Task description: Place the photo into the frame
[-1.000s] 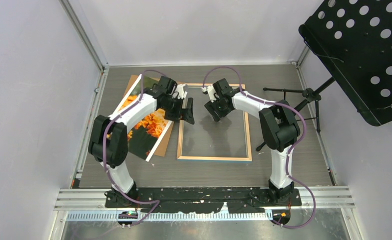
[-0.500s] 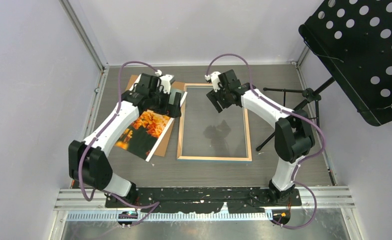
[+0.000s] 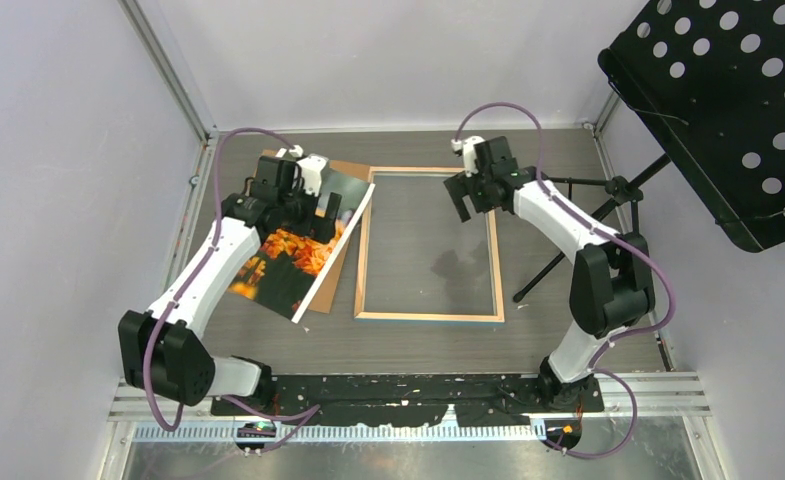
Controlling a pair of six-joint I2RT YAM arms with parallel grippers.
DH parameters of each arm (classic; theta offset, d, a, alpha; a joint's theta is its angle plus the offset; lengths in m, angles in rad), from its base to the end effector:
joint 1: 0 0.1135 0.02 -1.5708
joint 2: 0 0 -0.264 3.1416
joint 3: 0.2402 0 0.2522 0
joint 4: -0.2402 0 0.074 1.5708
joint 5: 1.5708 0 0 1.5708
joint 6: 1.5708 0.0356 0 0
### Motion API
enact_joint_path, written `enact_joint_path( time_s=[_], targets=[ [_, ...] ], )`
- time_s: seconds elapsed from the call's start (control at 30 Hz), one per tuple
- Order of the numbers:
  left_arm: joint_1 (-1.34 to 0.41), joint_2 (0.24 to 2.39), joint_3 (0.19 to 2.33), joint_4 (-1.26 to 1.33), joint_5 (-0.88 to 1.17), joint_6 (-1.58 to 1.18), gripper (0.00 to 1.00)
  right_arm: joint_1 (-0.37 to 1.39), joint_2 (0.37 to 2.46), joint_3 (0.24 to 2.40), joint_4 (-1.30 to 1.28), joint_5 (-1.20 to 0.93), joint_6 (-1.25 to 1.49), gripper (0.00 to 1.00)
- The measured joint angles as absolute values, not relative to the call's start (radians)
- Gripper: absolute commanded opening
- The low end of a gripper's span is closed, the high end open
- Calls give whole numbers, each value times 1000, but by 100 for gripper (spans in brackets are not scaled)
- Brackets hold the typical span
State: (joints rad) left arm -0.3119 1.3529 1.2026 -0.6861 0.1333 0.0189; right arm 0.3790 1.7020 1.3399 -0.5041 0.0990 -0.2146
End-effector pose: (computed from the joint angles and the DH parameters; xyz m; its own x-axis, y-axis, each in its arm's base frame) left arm 0.2720 -0.0927 0.3128 -0.6989 0.2450 -0.6719 0.4022 0.9115 -0.0860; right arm 0.3504 0.1358 0.2612 -0.6258 -0.4773 -0.6168 -0.4523 0.8664 -0.2115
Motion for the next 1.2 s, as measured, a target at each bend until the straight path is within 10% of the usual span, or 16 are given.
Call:
enact_joint_path(
  time_s=[1.2],
  targets=[
    [-163,1330,1127,-708,200,33,98,113,1855,1208,-485,-186,-80,33]
  ],
)
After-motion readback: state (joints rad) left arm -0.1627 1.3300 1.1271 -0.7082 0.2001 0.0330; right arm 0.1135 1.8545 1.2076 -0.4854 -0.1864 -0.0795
